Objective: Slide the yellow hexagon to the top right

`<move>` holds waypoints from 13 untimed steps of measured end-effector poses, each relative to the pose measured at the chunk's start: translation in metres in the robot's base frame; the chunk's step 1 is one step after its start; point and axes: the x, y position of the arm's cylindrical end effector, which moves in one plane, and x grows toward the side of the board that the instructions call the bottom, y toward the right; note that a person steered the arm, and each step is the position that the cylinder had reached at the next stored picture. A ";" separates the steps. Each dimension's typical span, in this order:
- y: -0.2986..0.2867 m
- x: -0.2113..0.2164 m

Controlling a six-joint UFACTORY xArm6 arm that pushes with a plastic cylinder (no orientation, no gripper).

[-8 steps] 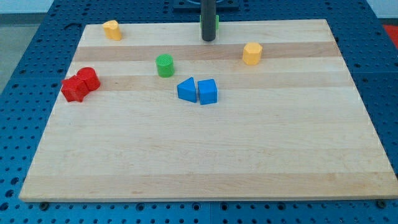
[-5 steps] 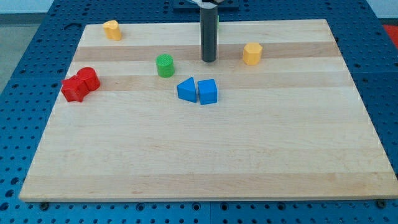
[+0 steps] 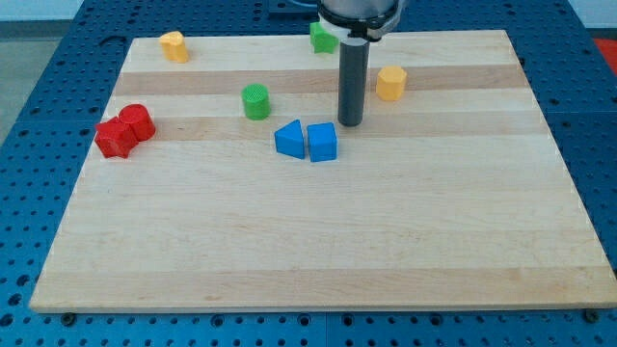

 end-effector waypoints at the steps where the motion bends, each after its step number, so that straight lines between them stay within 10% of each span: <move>1: -0.013 0.000; 5: 0.057 -0.071; 13: 0.159 -0.019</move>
